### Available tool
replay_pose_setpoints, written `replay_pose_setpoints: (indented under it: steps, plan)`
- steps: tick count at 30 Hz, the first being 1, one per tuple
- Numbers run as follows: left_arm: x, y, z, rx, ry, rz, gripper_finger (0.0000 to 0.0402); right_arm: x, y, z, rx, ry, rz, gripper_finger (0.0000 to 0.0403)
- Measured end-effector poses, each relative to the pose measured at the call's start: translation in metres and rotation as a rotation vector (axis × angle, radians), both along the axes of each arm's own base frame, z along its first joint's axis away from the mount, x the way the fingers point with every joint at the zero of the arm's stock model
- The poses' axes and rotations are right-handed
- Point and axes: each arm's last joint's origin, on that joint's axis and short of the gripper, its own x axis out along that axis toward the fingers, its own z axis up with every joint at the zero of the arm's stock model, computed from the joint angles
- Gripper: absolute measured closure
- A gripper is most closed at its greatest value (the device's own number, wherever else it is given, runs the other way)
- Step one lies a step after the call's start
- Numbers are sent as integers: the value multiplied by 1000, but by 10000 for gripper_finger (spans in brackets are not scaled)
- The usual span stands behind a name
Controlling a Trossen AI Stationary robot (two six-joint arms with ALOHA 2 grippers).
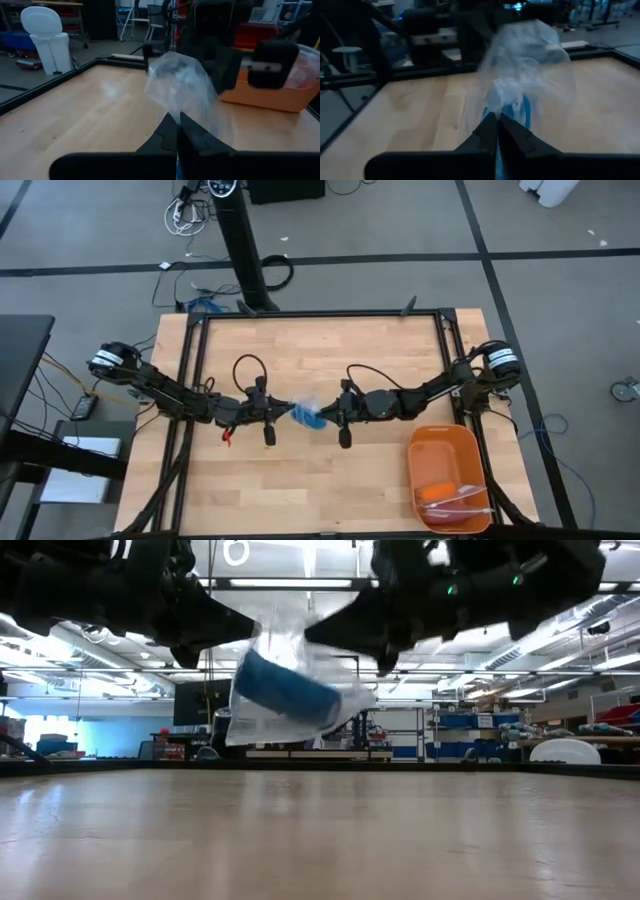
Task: Roll bandage
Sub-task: Put the blue bandage into the transparent zip lock bag
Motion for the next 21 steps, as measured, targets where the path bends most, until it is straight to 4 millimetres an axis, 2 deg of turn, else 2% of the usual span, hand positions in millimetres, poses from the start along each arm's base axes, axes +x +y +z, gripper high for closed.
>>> replay_pose_setpoints:
  steps: [6,9,12,21]
  plan:
    - [-1,-3,3,-10,-33,7,400,-9,2,13,-56,33,-88,399]
    - [2,-3,5,-26,-92,13,400,-4,-2,11,-41,31,-102,401]
    - [4,-4,0,-12,-83,13,400,-1,-4,3,-48,80,-104,401]
    - [9,-5,-23,-19,8,59,400,-2,-5,-6,-15,159,-120,401]
